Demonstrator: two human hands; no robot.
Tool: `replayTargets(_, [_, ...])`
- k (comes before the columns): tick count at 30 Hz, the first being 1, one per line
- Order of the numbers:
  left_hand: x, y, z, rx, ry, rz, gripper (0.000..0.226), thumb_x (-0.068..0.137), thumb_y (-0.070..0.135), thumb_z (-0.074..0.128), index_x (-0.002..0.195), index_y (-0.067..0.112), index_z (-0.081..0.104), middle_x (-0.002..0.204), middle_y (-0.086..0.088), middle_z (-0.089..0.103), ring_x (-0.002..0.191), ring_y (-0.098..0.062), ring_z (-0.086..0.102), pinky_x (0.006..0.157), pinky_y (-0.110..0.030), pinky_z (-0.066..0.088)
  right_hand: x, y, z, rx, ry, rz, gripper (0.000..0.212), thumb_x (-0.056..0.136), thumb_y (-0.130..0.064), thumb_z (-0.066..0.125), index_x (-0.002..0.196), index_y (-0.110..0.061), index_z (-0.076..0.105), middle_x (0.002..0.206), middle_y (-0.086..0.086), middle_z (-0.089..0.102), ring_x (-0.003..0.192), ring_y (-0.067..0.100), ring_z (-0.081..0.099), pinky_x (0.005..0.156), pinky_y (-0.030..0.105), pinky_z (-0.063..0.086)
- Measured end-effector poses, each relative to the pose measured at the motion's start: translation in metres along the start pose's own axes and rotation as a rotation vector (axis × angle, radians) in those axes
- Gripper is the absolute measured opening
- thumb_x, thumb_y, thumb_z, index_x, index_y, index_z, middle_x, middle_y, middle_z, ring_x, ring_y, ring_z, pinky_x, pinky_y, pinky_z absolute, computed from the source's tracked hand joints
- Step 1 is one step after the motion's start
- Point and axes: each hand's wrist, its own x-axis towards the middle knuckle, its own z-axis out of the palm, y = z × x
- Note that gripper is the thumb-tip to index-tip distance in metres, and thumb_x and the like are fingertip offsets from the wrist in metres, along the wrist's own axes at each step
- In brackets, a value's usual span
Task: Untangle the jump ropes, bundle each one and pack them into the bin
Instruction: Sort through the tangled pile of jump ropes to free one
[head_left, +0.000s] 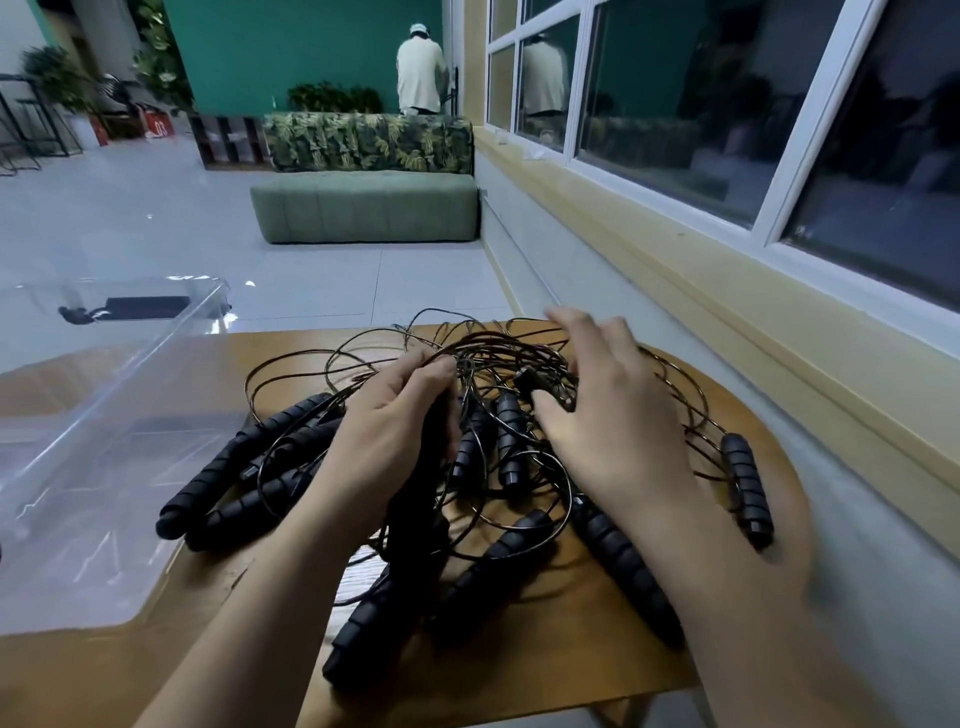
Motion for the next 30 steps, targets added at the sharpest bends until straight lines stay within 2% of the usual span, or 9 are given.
replayTargets(3, [0.001, 0.003, 0.0, -0.02, -0.011, 0.013, 0.029, 0.111, 0.023, 0.049, 0.086, 0.008, 0.051, 0.069, -0.018, 0.05, 0.057, -0.029, 0.047, 0.051, -0.032, 0.039, 0.031, -0.001, -0.002, -0.121, -0.182, -0.063, 0.047, 0.099, -0.046, 0.072, 0.144, -0.034, 0.062, 0.111, -0.005, 0.045, 0.109, 0.025, 0.06, 0.085, 0.036, 0.048])
replayTargets(7, [0.003, 0.004, 0.0, -0.032, 0.012, 0.013, 0.026, 0.111, 0.021, 0.051, 0.089, 0.01, 0.052, 0.069, -0.016, 0.052, 0.056, -0.026, 0.05, 0.051, -0.031, 0.04, 0.07, 0.005, -0.009, -0.084, -0.377, -0.125, 0.027, 0.102, -0.048, 0.068, 0.115, -0.026, 0.078, 0.102, -0.001, 0.051, 0.106, 0.03, 0.059, 0.091, 0.04, 0.048])
replayTargets(11, [0.009, 0.0, -0.002, 0.088, 0.059, 0.01, 0.004, 0.102, 0.021, 0.068, 0.101, 0.017, 0.066, 0.066, -0.008, 0.062, 0.058, -0.024, 0.06, 0.058, -0.032, 0.046, 0.088, -0.012, -0.044, -0.043, -0.383, -0.233, 0.032, 0.102, -0.048, 0.07, 0.096, -0.019, 0.08, 0.09, 0.0, 0.061, 0.085, 0.019, 0.058, 0.07, 0.035, 0.037])
replayTargets(14, [0.009, 0.001, 0.006, -0.005, 0.032, -0.015, 0.02, 0.095, 0.016, 0.077, 0.114, 0.023, 0.075, 0.072, 0.0, 0.063, 0.062, -0.022, 0.061, 0.059, -0.028, 0.047, 0.093, -0.033, -0.07, 0.089, -0.407, -0.299, 0.033, 0.098, -0.048, 0.075, 0.084, -0.018, 0.077, 0.068, -0.003, 0.062, 0.06, 0.004, 0.05, 0.056, 0.025, 0.035])
replayTargets(16, [0.006, 0.004, 0.012, -0.13, -0.008, -0.04, 0.023, 0.093, 0.015, 0.079, 0.113, 0.026, 0.078, 0.082, 0.003, 0.061, 0.067, -0.022, 0.061, 0.06, -0.027, 0.048, 0.092, -0.044, -0.076, 0.184, -0.456, -0.32, 0.031, 0.097, -0.045, 0.077, 0.083, -0.017, 0.078, 0.064, -0.002, 0.062, 0.055, 0.002, 0.047, 0.054, 0.021, 0.035])
replayTargets(19, [0.002, 0.006, 0.017, -0.236, -0.029, -0.066, 0.012, 0.092, 0.018, 0.08, 0.103, 0.021, 0.077, 0.09, -0.001, 0.06, 0.064, -0.019, 0.061, 0.057, -0.026, 0.047, 0.087, -0.052, -0.075, 0.287, -0.522, -0.334, 0.023, 0.096, -0.039, 0.08, 0.089, -0.017, 0.081, 0.073, 0.006, 0.073, 0.058, 0.005, 0.055, 0.057, 0.02, 0.041])
replayTargets(26, [0.001, 0.01, 0.019, -0.349, -0.067, -0.074, 0.018, 0.086, 0.009, 0.08, 0.102, 0.015, 0.076, 0.083, -0.002, 0.064, 0.059, -0.018, 0.054, 0.059, -0.027, 0.039, 0.082, -0.053, -0.061, 0.484, -0.43, -0.261, 0.012, 0.094, -0.023, 0.084, 0.093, -0.012, 0.08, 0.07, 0.009, 0.075, 0.058, 0.018, 0.07, 0.059, 0.025, 0.056])
replayTargets(28, [0.003, 0.008, 0.017, -0.317, -0.032, -0.051, 0.014, 0.088, 0.01, 0.08, 0.1, 0.011, 0.072, 0.075, -0.004, 0.062, 0.056, -0.02, 0.052, 0.058, -0.028, 0.037, 0.078, -0.051, -0.057, 0.48, -0.411, -0.269, 0.012, 0.091, -0.026, 0.087, 0.097, -0.018, 0.08, 0.076, 0.004, 0.077, 0.062, 0.013, 0.07, 0.061, 0.022, 0.054])
replayTargets(30, [0.004, 0.006, 0.014, -0.289, 0.009, -0.021, 0.013, 0.092, 0.011, 0.079, 0.102, 0.009, 0.071, 0.07, -0.007, 0.06, 0.054, -0.02, 0.053, 0.054, -0.026, 0.04, 0.074, -0.046, -0.05, 0.368, -0.39, -0.266, 0.026, 0.085, -0.039, 0.091, 0.105, -0.028, 0.077, 0.087, -0.006, 0.074, 0.068, 0.002, 0.064, 0.066, 0.021, 0.05])
